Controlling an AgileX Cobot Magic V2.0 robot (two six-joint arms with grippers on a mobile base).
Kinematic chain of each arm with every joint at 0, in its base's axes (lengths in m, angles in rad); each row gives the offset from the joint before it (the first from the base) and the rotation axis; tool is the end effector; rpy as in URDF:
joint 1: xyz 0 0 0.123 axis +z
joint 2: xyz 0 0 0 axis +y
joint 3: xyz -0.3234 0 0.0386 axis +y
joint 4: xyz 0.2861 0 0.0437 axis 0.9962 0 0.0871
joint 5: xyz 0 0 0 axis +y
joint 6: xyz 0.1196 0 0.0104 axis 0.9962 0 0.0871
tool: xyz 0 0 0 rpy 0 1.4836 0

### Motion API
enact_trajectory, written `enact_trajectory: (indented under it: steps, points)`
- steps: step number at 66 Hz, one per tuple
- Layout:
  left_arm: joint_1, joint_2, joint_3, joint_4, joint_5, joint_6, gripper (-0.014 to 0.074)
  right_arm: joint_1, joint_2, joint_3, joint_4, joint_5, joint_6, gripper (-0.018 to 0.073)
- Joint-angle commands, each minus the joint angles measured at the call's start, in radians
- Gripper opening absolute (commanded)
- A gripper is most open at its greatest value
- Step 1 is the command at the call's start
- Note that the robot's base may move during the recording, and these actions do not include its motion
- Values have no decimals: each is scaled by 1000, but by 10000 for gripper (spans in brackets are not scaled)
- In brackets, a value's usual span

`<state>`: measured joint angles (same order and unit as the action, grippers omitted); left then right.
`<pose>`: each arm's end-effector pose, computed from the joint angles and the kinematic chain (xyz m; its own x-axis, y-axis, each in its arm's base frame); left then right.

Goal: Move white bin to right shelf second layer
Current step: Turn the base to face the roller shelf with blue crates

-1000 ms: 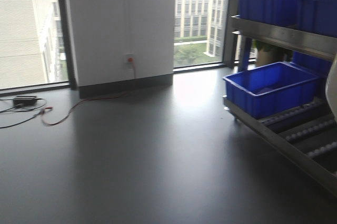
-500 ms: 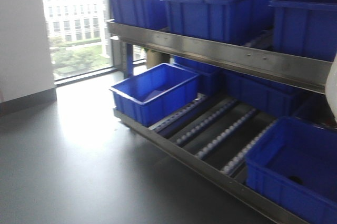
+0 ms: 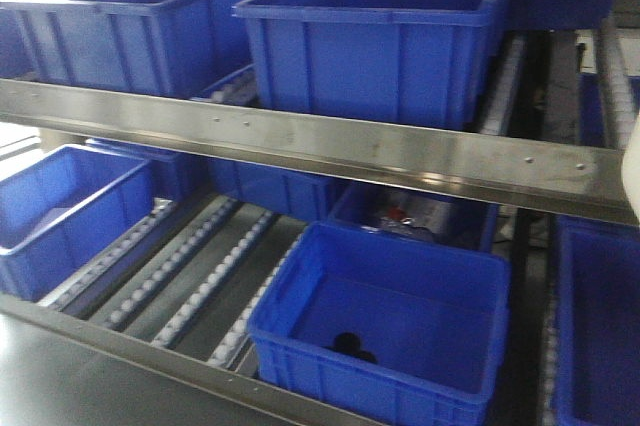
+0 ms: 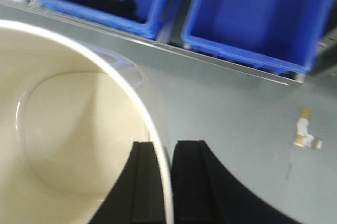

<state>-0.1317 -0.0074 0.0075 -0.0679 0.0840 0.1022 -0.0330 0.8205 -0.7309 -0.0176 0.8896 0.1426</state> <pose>0.0817 -0.0115 0.2032 0.0080 0.0338 -0.9994 0.1368 0.9900 0.0346 0.1718 -0.0073 0.3103 -0.7657 0.1565 -0.6239 0.1432 0.9871 0.0718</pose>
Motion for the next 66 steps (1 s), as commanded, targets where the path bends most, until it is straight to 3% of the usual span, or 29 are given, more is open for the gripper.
enact_trajectory:
  steps: [1,66]
  points:
    - [-4,-14,37,-6,-84,-3,85,0,-6,-30,-3,-62,-2,49]
    - [-4,-14,37,-6,-84,-3,85,0,-6,-30,-3,-62,-2,49]
